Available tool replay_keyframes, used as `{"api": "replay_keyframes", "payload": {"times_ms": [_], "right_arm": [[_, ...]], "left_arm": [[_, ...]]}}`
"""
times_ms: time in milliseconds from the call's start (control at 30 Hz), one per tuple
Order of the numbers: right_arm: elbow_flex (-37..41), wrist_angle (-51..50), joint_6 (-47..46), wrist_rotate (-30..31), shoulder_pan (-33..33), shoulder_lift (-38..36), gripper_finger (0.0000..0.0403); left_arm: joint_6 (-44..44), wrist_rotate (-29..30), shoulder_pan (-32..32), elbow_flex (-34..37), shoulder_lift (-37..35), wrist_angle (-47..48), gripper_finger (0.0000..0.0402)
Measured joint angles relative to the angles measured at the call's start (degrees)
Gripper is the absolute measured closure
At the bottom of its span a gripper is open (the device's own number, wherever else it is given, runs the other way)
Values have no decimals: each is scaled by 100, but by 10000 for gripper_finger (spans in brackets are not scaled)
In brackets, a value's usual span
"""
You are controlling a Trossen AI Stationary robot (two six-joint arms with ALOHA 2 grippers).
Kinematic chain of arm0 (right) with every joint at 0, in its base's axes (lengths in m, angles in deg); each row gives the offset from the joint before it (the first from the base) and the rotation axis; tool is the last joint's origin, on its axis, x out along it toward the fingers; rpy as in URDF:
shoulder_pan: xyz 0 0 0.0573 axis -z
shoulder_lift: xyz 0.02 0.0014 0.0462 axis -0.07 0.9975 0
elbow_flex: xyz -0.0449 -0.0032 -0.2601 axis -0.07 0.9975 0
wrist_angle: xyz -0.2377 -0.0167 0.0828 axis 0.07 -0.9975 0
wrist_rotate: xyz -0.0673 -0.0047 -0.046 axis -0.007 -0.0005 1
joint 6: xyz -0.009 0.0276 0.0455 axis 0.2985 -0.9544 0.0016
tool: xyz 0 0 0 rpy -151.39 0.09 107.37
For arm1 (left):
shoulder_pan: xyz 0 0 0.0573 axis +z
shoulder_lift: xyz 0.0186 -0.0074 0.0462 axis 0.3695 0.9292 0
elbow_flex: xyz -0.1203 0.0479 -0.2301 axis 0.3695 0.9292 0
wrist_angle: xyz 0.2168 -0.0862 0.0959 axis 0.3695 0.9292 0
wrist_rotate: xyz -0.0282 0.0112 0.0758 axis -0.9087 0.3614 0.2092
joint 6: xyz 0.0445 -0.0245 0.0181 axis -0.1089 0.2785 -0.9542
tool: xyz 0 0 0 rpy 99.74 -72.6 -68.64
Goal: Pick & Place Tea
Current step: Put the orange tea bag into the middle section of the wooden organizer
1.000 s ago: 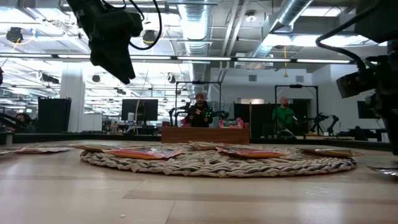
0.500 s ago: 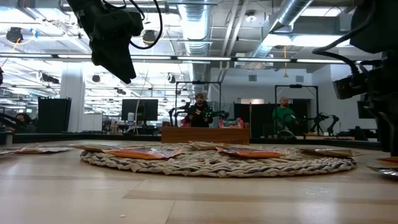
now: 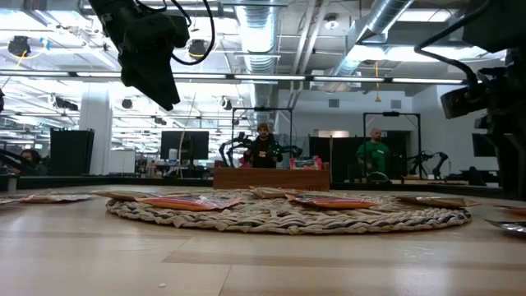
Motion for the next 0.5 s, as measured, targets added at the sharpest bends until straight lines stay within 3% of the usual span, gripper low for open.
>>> {"api": "replay_keyframes", "payload": {"times_ms": [500], "right_arm": [[316,756,159,-282,149,361,184]], "left_arm": [[0,0,0,0,0,-44,179]]}}
